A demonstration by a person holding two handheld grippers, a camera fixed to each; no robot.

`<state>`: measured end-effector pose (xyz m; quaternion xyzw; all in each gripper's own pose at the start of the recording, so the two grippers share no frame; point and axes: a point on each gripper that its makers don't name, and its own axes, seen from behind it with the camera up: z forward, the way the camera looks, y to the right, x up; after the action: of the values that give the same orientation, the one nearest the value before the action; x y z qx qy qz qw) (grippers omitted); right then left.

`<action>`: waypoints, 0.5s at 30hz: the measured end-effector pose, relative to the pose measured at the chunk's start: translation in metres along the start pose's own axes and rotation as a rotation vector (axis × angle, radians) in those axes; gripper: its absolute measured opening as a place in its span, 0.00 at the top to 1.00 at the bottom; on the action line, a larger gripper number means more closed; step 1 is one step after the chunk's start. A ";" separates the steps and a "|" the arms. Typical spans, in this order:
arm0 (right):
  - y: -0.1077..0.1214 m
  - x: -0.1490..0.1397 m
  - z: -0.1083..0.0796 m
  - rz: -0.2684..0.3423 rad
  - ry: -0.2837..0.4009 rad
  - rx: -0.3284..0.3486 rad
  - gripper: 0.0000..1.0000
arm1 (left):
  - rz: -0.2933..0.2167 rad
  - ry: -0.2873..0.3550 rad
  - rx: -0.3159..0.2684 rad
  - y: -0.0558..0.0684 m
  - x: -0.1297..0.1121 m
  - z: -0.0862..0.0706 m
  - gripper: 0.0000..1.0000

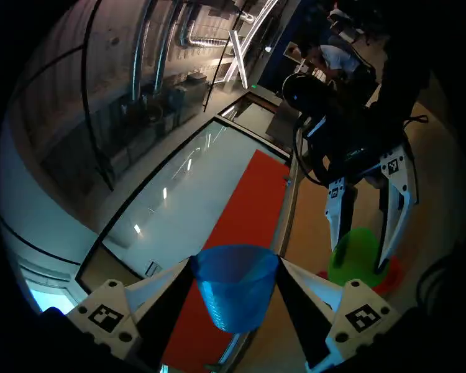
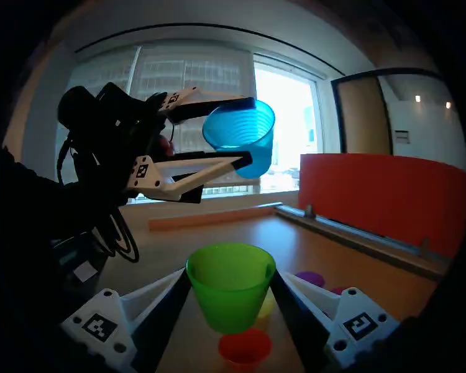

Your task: Pour water

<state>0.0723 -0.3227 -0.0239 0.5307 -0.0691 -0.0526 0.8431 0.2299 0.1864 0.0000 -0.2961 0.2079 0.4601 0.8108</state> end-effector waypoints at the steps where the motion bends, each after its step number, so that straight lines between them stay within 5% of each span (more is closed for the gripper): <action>1: 0.000 0.000 0.000 0.000 0.001 0.000 0.10 | 0.005 0.001 0.000 0.000 0.000 0.000 0.11; 15: 0.003 0.000 -0.002 0.003 0.006 -0.002 0.10 | 0.060 0.004 0.000 0.001 0.004 0.003 0.11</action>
<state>0.0729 -0.3200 -0.0220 0.5300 -0.0670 -0.0499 0.8439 0.2317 0.1917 -0.0004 -0.2908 0.2182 0.4836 0.7962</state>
